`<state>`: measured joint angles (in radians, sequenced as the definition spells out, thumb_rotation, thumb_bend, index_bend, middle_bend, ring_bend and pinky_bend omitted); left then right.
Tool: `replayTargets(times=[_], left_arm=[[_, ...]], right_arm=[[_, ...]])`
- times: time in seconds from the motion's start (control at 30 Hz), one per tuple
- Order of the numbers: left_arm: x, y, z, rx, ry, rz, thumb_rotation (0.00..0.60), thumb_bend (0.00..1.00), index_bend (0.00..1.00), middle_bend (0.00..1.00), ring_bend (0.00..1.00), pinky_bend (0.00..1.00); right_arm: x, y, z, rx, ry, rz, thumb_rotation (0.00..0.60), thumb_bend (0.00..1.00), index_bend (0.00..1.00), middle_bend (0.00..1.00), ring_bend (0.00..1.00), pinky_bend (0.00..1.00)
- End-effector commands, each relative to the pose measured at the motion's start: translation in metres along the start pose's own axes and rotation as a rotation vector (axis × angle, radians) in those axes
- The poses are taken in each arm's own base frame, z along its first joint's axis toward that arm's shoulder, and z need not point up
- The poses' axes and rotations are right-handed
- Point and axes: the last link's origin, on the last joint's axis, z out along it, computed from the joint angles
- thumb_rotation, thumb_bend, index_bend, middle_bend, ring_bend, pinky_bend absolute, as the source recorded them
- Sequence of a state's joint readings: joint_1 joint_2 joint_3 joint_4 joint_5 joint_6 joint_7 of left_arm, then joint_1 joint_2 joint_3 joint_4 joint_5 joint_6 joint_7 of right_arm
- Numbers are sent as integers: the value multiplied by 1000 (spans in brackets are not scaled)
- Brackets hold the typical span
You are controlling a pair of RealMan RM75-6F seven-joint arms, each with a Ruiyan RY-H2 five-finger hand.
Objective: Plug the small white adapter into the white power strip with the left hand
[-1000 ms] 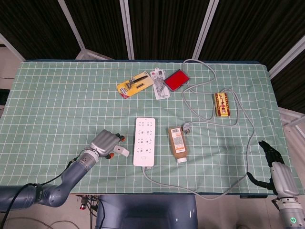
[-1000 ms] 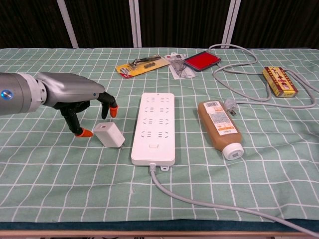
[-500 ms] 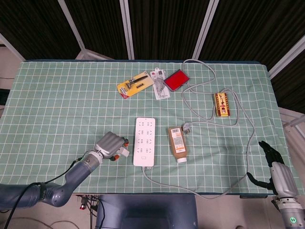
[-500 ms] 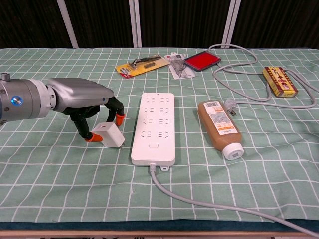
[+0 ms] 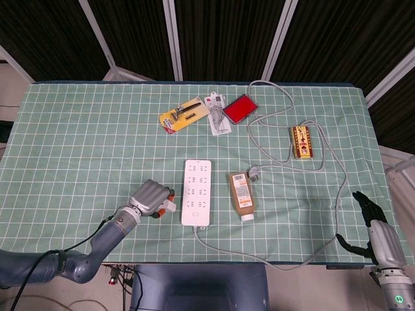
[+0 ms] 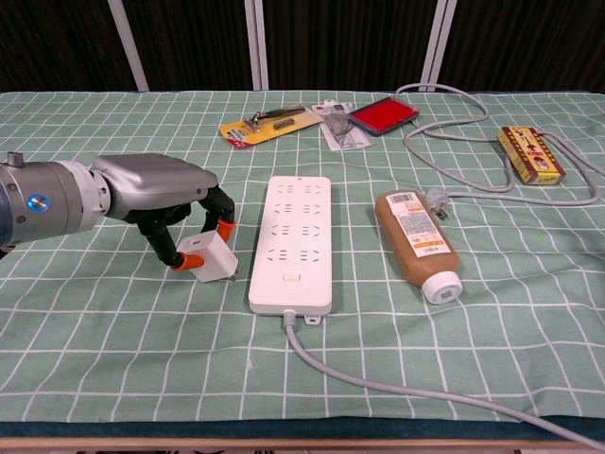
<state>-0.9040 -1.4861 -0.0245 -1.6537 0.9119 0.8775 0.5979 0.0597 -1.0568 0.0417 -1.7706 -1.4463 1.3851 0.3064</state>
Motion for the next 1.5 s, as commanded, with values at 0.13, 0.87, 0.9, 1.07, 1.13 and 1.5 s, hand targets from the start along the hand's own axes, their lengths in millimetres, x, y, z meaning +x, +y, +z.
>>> replayTargets(times=[0.13, 0.87, 0.9, 1.07, 1.13, 1.5], left_arm=[[25, 0, -5, 11, 125, 5, 600, 625, 656, 722, 874, 915], [107, 53, 49, 222, 56, 301, 600, 708, 715, 887, 929, 960], [108, 55, 52, 229, 46, 304, 600, 709, 716, 889, 929, 960], [111, 65, 61, 248, 13, 335, 600, 714, 720, 897, 929, 960], [113, 67, 63, 250, 10, 341, 600, 714, 721, 899, 929, 960], [107, 72, 74, 261, -27, 356, 600, 716, 725, 903, 929, 960]], right_arm=[[1, 0, 0, 0, 3, 1, 600, 338, 0, 0, 0, 0], [3, 3, 5, -48, -15, 73, 600, 338, 0, 0, 0, 0], [3, 3, 5, -49, -16, 75, 600, 338, 0, 0, 0, 0], [4, 3, 6, -57, -18, 88, 600, 338, 0, 0, 0, 0], [4, 3, 6, -60, -19, 93, 600, 338, 0, 0, 0, 0], [5, 3, 7, -67, -23, 108, 600, 338, 0, 0, 0, 0]])
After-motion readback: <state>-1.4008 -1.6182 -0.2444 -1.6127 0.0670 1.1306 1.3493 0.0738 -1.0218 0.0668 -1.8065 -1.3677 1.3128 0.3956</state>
